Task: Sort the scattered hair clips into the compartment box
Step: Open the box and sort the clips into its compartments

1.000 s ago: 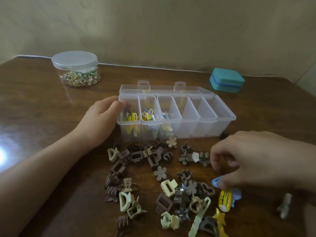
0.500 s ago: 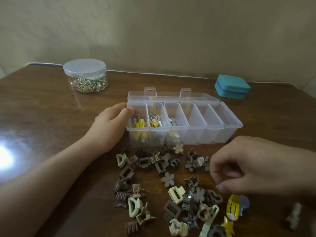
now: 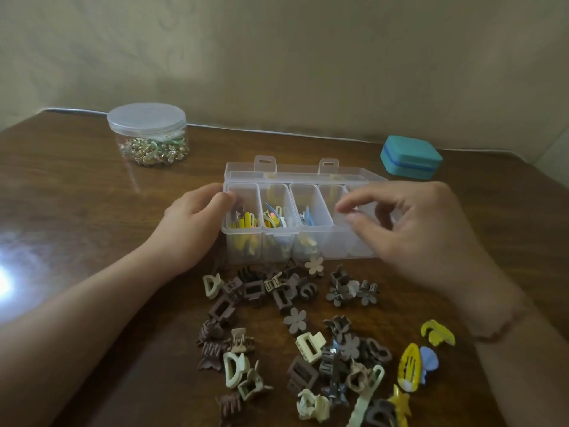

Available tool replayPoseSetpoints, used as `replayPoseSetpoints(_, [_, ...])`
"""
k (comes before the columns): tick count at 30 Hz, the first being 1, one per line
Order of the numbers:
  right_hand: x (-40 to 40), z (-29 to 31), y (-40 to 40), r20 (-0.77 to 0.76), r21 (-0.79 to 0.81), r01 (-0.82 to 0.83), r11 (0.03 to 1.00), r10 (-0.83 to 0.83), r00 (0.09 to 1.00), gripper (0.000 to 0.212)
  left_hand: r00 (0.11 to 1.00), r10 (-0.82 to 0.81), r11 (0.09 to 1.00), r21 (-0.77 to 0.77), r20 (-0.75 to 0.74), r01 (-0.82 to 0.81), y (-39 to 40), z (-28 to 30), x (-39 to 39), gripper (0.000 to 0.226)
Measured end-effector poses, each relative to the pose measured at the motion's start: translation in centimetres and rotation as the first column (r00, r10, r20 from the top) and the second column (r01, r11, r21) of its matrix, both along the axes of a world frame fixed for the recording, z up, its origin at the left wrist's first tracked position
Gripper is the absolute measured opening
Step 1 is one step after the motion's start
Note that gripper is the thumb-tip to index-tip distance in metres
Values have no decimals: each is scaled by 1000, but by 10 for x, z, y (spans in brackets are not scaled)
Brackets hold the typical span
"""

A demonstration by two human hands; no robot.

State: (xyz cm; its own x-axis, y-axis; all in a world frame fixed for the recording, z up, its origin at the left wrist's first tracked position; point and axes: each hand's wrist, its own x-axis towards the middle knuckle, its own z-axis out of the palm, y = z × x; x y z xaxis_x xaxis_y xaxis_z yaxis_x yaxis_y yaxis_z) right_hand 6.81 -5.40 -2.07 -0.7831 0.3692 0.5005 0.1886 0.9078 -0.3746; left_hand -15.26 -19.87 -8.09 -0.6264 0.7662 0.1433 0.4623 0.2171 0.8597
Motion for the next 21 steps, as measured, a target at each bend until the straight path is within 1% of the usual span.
replayPoseSetpoints(2, [9,6,0,-80,-88,-20,996,13,997,13,1000,5,1000,-1,-1,-5,0,0,0,58])
replayPoseSetpoints(3, [12,9,0,-105,-93,-19,995,10,994,12,1000,4,1000,-4,-4,-4,0,1,0,60])
replayPoseSetpoints(5, [20,18,0,-120,-73,-9,997,0,993,12,1000,-2,1000,-10,-7,2,0,1,0,61])
replayPoseSetpoints(7, [30,32,1,-99,-107,-15,994,5,995,13,1000,-2,1000,-11,-7,2,-1,2,0,62])
replayPoseSetpoints(8, [37,40,3,-38,-115,-17,993,13,999,13,1000,-2,1000,-15,-12,2,-1,2,0,62])
replayPoseSetpoints(9, [44,47,5,77,-92,-18,996,25,997,17,1000,-3,1000,-21,-17,3,-1,2,1,62])
replayPoseSetpoints(10, [51,52,7,222,-50,-22,999,33,975,26,1000,-3,1000,-27,-22,3,0,3,1,63])
replayPoseSetpoints(12, [63,48,9,442,6,-42,999,35,896,39,1000,1,1000,-29,-27,-1,0,3,1,63])
replayPoseSetpoints(14, [79,29,12,593,29,-66,997,36,804,45,1000,10,999,-31,-21,-10,-1,3,2,62])
replayPoseSetpoints(15, [89,15,14,642,35,-92,995,48,765,49,1000,13,999,-31,-18,-14,-1,4,2,62])
replayPoseSetpoints(16, [98,3,15,679,24,-102,994,59,731,53,1000,16,999,-31,-16,-16,-1,4,3,61])
replayPoseSetpoints(17, [104,-5,13,694,-22,-85,996,76,716,55,1000,20,999,-30,-15,-20,-1,4,3,61])
replayPoseSetpoints(18, [108,-10,11,685,-85,-49,995,94,723,56,1000,23,999,-31,-16,-24,-1,4,3,61])
replayPoseSetpoints(20, [111,-18,11,601,-145,-25,989,108,792,52,999,27,999,-36,-22,-28,-1,5,4,60])
replayPoseSetpoints(21, [110,-20,11,554,-129,-32,991,99,826,44,999,27,999,-37,-25,-28,-1,5,4,58])
